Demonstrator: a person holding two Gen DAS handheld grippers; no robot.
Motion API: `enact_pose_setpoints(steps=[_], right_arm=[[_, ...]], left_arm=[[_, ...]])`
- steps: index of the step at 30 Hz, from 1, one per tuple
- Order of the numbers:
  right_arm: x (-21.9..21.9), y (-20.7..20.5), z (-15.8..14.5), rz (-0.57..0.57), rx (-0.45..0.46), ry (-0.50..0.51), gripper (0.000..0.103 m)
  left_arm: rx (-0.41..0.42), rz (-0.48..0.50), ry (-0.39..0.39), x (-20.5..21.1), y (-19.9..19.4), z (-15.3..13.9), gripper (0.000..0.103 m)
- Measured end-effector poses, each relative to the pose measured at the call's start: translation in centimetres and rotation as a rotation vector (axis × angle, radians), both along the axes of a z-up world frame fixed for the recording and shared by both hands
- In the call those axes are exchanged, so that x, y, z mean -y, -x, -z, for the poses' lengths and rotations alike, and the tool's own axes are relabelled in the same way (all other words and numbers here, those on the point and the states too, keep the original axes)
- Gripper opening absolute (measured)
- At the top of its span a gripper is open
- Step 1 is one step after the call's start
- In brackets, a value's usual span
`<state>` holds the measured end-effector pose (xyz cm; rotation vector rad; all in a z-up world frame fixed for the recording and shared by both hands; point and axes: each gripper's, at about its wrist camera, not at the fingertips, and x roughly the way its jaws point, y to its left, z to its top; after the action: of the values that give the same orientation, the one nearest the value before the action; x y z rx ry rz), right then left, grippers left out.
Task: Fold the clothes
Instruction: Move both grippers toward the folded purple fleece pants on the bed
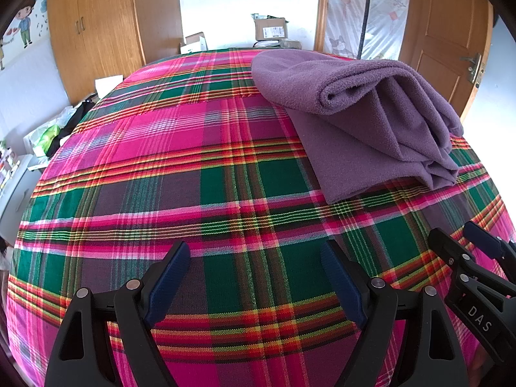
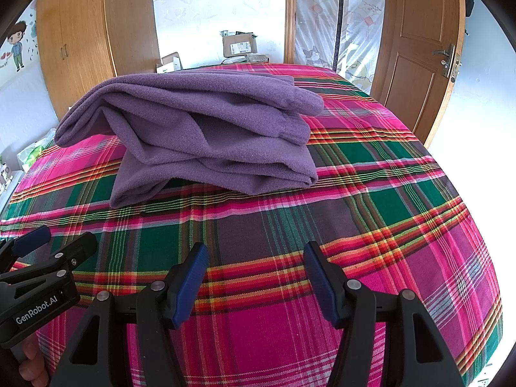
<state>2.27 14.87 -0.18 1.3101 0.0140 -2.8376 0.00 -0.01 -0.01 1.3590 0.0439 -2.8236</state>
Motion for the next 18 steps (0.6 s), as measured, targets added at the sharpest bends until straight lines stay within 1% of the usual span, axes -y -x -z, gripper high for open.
enact_pose_setpoints(steps=[18], right_arm=[[0.19, 0.09, 0.06, 0.000, 0.001, 0.002, 0.062]], left_arm=[[-0.003, -0.009, 0.005, 0.03, -0.01, 0.07, 0.085]])
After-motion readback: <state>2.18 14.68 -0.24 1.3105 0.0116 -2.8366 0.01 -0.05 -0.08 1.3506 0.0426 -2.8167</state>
